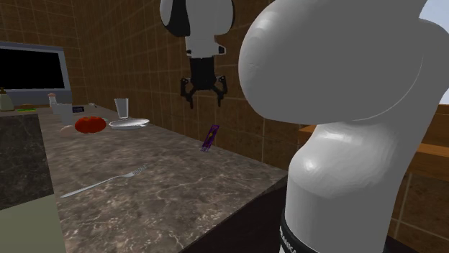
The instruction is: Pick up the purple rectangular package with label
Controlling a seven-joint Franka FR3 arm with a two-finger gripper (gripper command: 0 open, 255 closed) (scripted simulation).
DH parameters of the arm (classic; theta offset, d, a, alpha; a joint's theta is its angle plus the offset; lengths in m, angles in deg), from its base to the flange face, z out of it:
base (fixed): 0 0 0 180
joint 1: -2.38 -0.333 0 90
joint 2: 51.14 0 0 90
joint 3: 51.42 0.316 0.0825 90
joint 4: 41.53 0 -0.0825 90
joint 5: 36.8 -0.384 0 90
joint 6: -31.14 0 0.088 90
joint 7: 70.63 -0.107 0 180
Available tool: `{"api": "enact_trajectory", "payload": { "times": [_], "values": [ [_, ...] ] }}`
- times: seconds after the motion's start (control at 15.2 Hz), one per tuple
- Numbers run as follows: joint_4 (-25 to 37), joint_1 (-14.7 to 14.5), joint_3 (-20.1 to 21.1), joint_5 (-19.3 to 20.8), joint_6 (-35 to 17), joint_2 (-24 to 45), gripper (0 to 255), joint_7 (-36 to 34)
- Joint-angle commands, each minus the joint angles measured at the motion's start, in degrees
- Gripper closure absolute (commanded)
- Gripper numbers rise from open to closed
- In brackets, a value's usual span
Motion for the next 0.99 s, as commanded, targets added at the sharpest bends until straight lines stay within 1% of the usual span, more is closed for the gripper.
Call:
{"api": "enact_trajectory", "payload": {
  "times": [0.0,0.26,0.46,0.73,0.92],
  "values": [
    [1.39,0.98,0.18,1.15,-4.17,4.19,0,-3.54],
    [5.55,2.51,0.01,4.32,-10.85,12.74,0,-10.91],
    [9.47,3.09,-0.84,7.03,-14.91,19.06,0,-16.59],
    [15.6,2.95,-3.03,10.07,-19.2,27.23,0,-23.71],
    [20.78,2.53,-5.04,11.39,-21.7,33.19,0,-28.35]
  ]
}}
